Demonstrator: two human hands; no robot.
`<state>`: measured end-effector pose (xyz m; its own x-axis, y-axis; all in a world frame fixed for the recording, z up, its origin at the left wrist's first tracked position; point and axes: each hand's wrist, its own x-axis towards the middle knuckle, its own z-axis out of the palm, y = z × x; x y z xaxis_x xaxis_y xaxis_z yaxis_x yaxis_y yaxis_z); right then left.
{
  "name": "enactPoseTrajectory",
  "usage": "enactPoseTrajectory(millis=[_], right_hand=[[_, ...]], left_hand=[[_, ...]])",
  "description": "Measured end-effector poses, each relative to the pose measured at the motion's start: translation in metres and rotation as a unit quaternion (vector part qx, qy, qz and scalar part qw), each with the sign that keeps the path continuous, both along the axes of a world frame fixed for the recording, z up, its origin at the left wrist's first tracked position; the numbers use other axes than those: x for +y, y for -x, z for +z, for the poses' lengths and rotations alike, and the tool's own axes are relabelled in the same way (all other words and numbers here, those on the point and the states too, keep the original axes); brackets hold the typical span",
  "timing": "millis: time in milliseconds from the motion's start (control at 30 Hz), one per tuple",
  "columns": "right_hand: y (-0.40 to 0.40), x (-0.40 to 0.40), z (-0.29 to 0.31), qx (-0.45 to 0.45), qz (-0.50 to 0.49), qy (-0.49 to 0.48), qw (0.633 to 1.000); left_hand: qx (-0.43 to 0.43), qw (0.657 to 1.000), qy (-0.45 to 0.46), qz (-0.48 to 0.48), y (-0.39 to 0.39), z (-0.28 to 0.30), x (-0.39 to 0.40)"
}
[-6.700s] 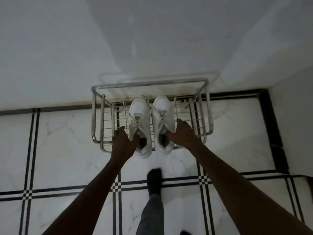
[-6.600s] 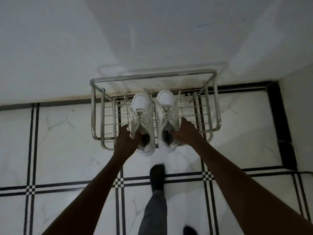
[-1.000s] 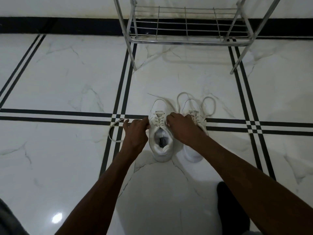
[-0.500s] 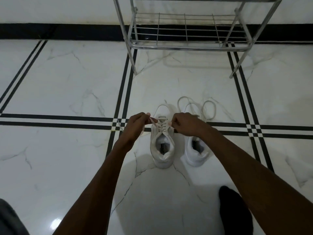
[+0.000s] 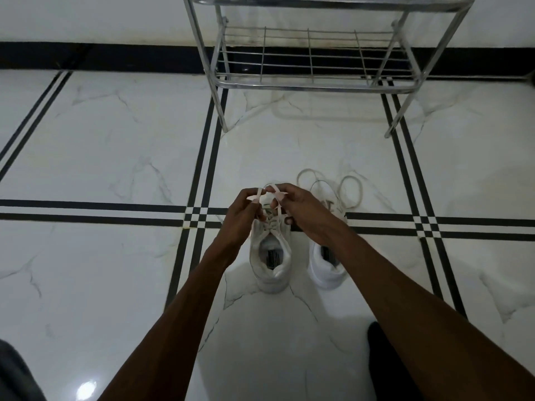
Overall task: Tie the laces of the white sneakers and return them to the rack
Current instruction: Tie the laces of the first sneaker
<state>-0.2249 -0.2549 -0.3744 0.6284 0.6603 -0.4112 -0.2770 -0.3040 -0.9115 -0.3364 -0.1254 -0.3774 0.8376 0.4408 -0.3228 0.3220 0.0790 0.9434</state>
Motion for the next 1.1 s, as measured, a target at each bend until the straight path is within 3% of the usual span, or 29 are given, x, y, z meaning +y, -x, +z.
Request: enactPoseTrajectory(millis=[67, 333, 467, 633, 767, 867, 1000, 1100], right_hand=[[0.002, 0.002, -0.003, -0.009, -0.002, 0.01, 1.0], [0.004, 0.012, 0.004, 0.097, -0.128, 0.046, 0.986], [0.006, 0.011, 0.003, 0.024, -0.143, 0.096, 0.985], [0.006, 0.009, -0.006, -0.038, -0.078, 0.059, 0.995], [0.004, 0.004, -0.001, 0.019, 0.023, -0.016, 0.999], [0.006, 0.006, 0.0, 0.017, -0.018, -0.009, 1.0], [0.009, 0.01, -0.005, 0.089, -0.112, -0.036, 0.989], [0.006, 0.005, -0.006, 0.088, -0.087, -0.055, 0.991]], left_hand=[[-0.012, 0.999, -0.027, -0.017, 0.002, -0.002, 0.001], [-0.048, 0.992, -0.099, -0.056, 0.005, -0.007, 0.003], [-0.05, 0.992, -0.101, -0.055, 0.004, -0.006, 0.002], [-0.057, 0.987, -0.129, -0.078, 0.001, -0.006, 0.005], [-0.039, 0.981, -0.175, -0.075, -0.001, -0.008, 0.009], [-0.034, 0.973, -0.207, -0.094, -0.003, -0.009, 0.009], [0.003, 0.993, -0.102, -0.053, -0.002, -0.014, 0.011], [0.02, 0.999, -0.029, -0.009, 0.002, -0.013, 0.012]])
